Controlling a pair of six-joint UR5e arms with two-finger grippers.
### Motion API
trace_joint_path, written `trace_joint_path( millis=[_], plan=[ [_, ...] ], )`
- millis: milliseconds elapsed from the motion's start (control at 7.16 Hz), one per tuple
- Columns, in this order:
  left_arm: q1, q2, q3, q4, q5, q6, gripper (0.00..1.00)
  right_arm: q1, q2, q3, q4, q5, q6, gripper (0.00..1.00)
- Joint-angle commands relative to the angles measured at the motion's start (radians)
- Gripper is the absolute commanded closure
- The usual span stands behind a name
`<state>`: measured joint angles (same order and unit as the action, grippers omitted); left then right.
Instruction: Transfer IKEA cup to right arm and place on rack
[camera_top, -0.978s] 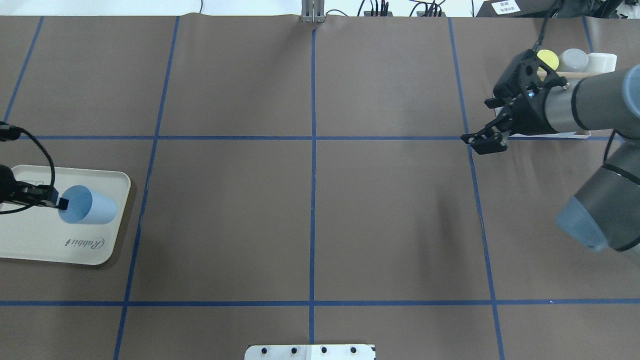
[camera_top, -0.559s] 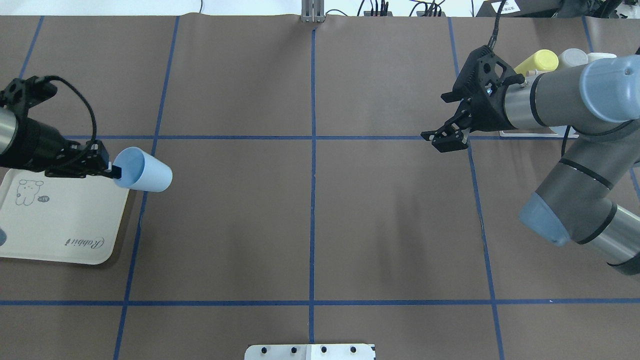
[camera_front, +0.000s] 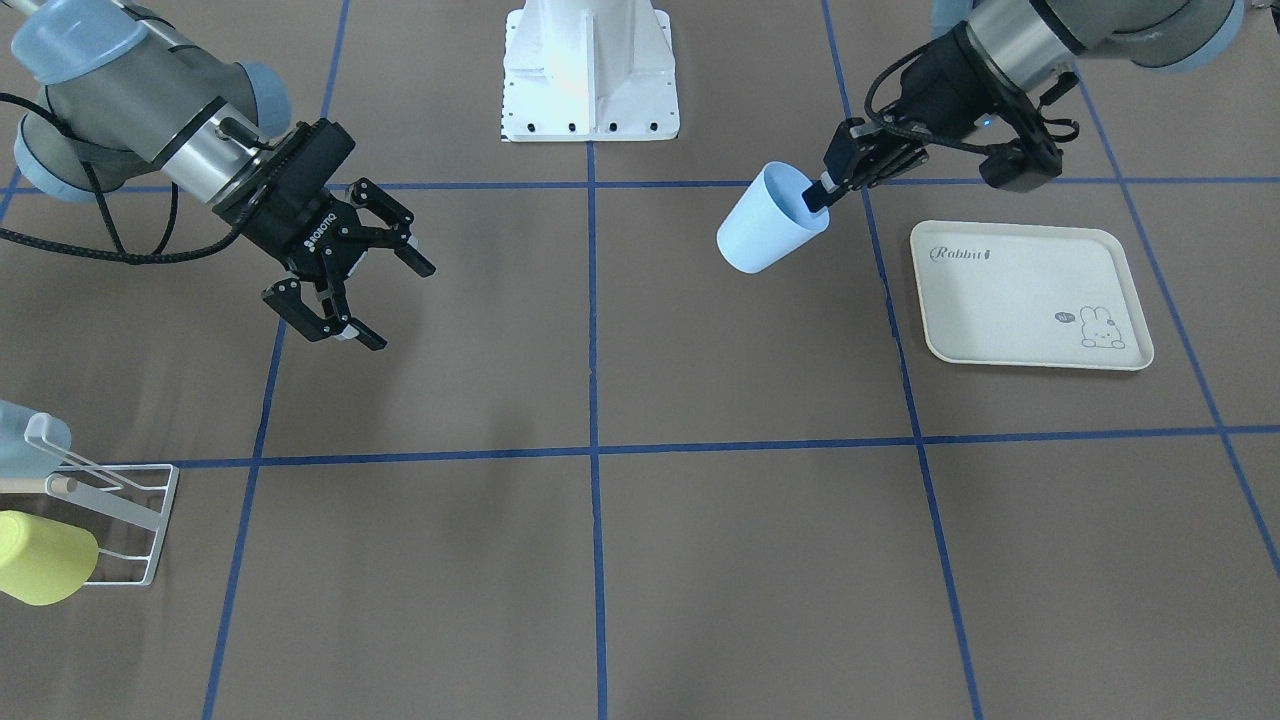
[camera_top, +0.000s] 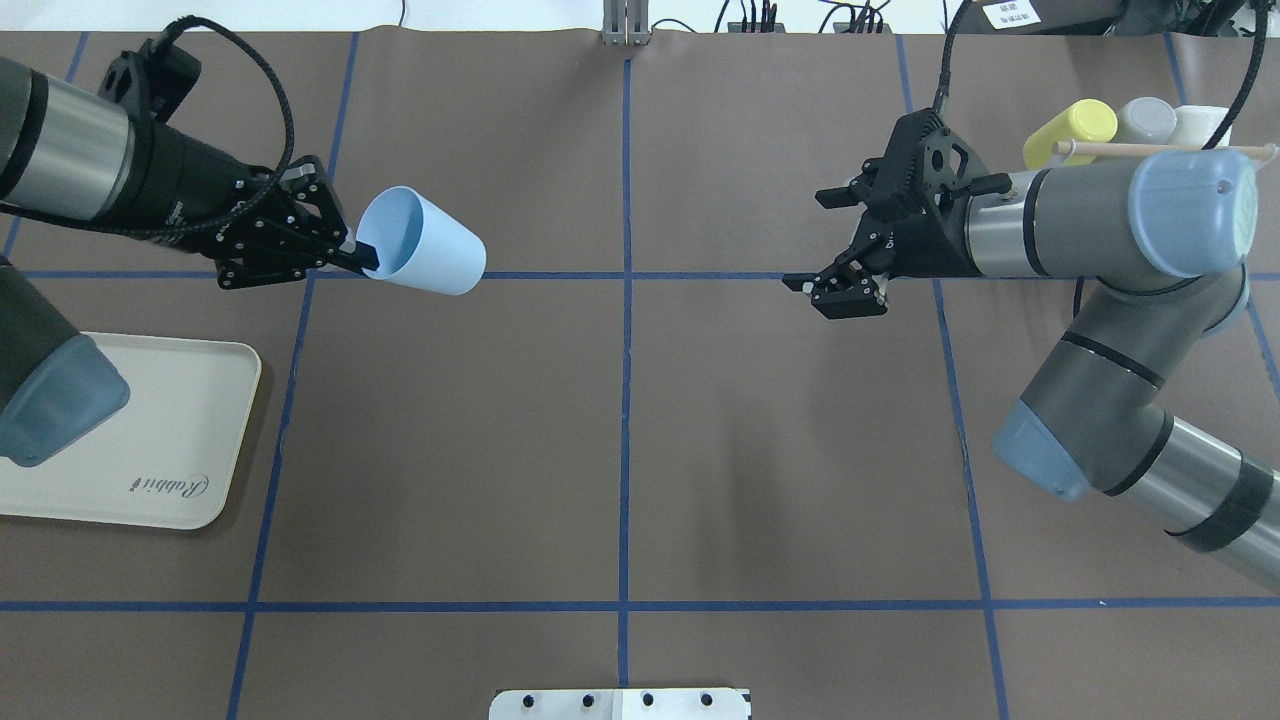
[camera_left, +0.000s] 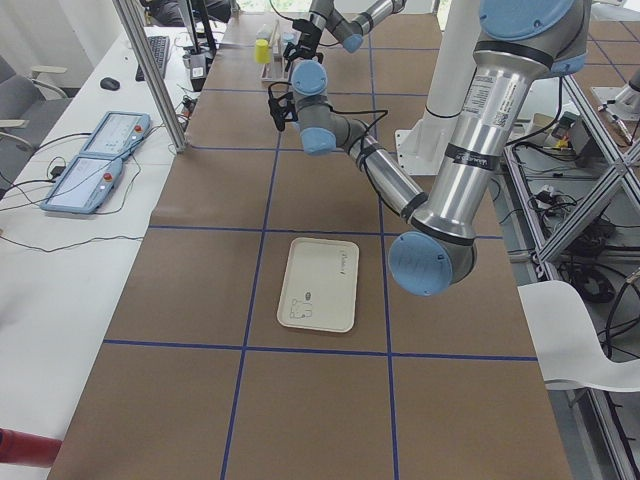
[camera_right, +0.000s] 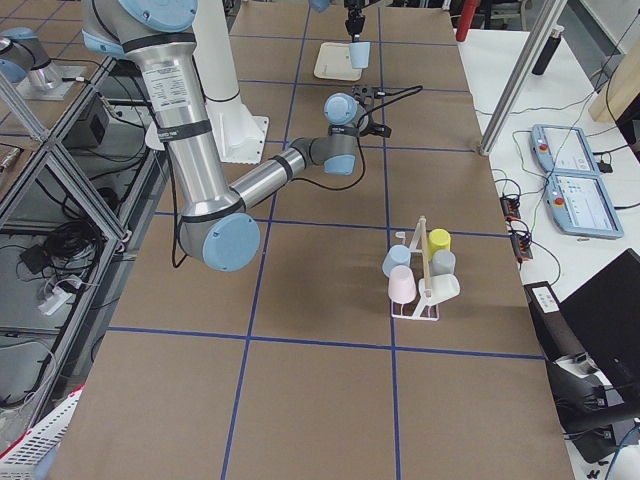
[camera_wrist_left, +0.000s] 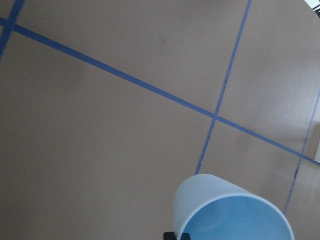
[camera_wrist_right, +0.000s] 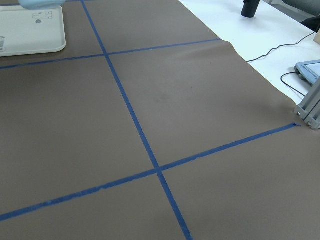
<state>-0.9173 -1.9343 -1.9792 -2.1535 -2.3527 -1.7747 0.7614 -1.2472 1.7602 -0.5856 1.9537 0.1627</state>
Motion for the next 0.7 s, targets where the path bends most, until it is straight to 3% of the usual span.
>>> trace_joint_path(
  millis=[0, 279, 559],
  plan=[
    [0.002, -0.13, 0.041, 0.0, 0.003, -0.127, 1.0, -0.084, 0.067, -0.001, 0.019, -0.129, -0.005, 0.01],
    [0.023, -0.187, 0.092, -0.002, 0.009, -0.155, 1.0, -0.202, 0.077, -0.004, 0.157, -0.317, -0.003, 0.01],
    [0.025, -0.199, 0.112, -0.002, 0.01, -0.155, 1.0, -0.246, 0.078, -0.007, 0.193, -0.374, -0.002, 0.01]
  ],
)
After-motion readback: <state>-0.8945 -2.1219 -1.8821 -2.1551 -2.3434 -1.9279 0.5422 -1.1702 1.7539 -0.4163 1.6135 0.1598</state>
